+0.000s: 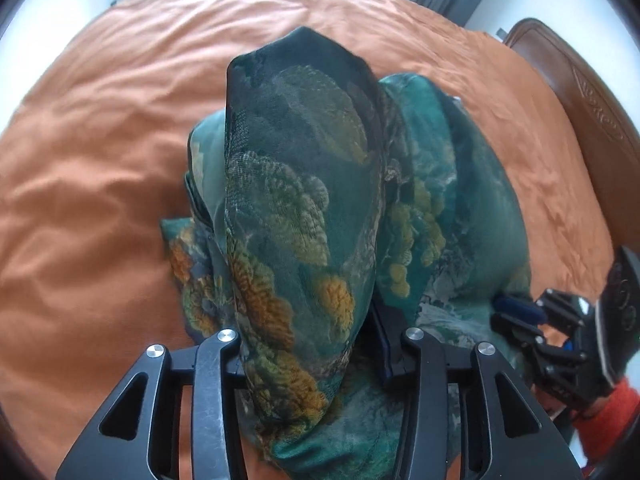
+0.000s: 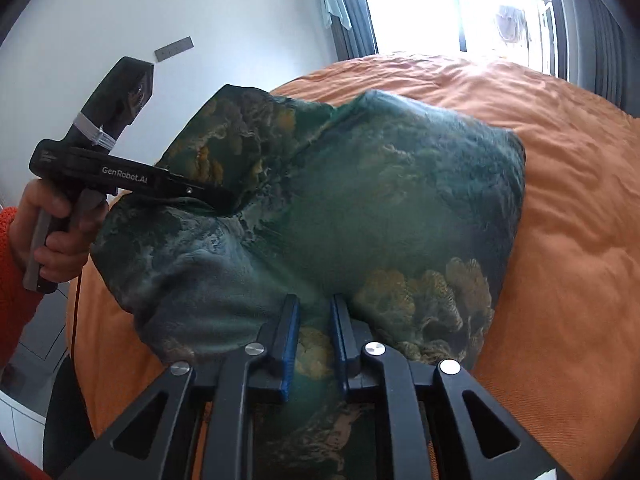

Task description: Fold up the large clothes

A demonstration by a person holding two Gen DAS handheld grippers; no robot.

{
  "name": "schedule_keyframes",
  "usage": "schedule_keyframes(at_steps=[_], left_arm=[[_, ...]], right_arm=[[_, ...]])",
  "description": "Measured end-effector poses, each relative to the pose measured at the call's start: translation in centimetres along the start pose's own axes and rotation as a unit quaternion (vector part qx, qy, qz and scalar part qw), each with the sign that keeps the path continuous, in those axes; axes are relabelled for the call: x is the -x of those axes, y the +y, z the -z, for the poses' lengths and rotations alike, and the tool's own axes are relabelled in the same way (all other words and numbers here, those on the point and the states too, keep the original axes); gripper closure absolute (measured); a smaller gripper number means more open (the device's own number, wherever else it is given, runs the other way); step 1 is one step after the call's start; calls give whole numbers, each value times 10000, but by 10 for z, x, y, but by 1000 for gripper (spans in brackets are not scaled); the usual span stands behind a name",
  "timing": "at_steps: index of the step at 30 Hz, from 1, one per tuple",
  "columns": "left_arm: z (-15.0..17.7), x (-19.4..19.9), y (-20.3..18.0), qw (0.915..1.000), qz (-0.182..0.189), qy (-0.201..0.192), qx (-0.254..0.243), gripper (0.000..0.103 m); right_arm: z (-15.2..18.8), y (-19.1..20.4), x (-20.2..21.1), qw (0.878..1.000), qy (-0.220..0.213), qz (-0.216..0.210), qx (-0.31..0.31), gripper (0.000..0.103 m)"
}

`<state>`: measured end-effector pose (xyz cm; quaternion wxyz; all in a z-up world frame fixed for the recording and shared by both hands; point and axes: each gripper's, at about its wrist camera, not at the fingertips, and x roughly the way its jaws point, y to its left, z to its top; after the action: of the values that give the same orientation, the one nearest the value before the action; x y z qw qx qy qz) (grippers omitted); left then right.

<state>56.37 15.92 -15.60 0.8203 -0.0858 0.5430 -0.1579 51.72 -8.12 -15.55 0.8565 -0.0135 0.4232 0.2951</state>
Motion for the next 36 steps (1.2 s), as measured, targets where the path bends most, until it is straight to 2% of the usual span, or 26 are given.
schedule_keyframes(at_steps=[4,6,8,9,11,13,14,17,21,24,25,27,31,33,36], left_arm=[[12,-16,24,9980,488,-131,371,56],[14,-16,28,9968,610,-202,482,53],[12,-7,27,9963,680,-234,462,47],[11,0,25,9962,713,-240,447,45],[10,18,21,9968,648,-307,358,33],[13,33,16,9982,356,-452,190,26],[15,40,15,9983,256,-517,100,26],[20,44,13,9987,102,-496,93,25],[22,37,25,9983,59,-469,327,25],[26,29,34,9980,19,-413,476,25],[26,24,34,9981,-52,-386,484,25],[27,15,37,9982,-85,-275,531,25],[29,14,39,9983,-72,-299,498,24],[30,15,38,9983,-108,-344,458,24],[32,15,37,9982,-142,-392,437,24]], right_arm=[[11,-8,-18,9999,44,-42,-104,92],[12,-13,-23,9998,18,-66,-205,92],[10,-14,-19,9994,-40,-126,-305,92],[6,-15,-13,9991,-39,-214,-375,89],[-8,-17,4,9981,31,-412,-451,86],[-29,-21,17,9981,-56,-429,-447,77],[-44,-24,23,9983,-170,-365,-425,73],[-92,-26,27,9985,-322,-152,-426,73],[-144,-45,-29,9976,94,-74,-680,73],[-149,-62,-85,9896,869,56,-1145,75],[-141,-68,-103,9855,1089,122,-1296,76],[-135,-65,-112,9857,1059,212,-1295,76],[-127,-45,-71,9935,679,271,-878,73],[-108,-31,-29,9977,433,191,-476,73],[-62,-16,31,9996,185,70,-189,73]])
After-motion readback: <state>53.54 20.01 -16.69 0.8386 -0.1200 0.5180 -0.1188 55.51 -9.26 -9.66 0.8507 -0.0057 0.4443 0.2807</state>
